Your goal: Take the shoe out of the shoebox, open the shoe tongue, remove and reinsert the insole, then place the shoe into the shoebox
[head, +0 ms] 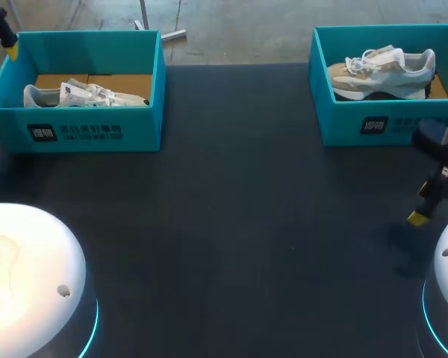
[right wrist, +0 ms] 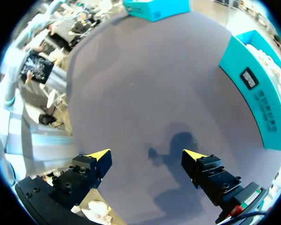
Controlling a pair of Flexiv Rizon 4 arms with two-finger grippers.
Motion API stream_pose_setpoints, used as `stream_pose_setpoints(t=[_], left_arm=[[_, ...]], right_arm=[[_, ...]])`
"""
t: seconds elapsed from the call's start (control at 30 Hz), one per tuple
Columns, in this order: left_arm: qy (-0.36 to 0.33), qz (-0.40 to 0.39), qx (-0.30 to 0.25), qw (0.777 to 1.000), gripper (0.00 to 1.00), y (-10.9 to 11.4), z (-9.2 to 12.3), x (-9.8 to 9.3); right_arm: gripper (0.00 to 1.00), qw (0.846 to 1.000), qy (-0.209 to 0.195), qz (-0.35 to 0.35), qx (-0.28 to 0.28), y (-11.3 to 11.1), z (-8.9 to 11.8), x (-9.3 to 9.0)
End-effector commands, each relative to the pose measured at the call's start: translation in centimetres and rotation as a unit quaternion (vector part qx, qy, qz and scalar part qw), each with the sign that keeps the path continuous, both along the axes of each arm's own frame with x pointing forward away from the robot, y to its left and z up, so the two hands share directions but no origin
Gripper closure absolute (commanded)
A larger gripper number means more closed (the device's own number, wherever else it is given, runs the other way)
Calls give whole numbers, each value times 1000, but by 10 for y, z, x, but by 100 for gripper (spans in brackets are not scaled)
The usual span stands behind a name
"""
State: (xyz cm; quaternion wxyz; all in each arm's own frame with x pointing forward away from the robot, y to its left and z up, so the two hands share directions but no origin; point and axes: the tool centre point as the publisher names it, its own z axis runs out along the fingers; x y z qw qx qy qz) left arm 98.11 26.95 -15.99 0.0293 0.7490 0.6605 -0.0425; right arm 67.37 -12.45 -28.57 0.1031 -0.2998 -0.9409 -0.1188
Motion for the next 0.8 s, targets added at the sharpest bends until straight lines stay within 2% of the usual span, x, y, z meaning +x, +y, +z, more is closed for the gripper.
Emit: stream_pose_setpoints(t=[0.03, 0.27, 0.43, 0.6, 0.8], left_arm=[[0, 0, 1, 1000, 0, 0, 0, 0], [0, 0, 1, 1000, 0, 0, 0, 0], [0, 0, 1, 1000, 0, 0, 0, 0], [0, 0, 1, 1000, 0, 0, 0, 0], [0, 0, 1, 1000, 0, 0, 0, 0]], right_arm=[[0, 999, 11, -22, -23, 0, 3, 16], [0, 997, -1, -79, -9, -17, 8, 59], [0, 994, -25, -104, -13, -28, 21, 89], [0, 993, -30, -112, -17, -37, 23, 117], [0, 993, -30, -114, -15, -40, 21, 121]])
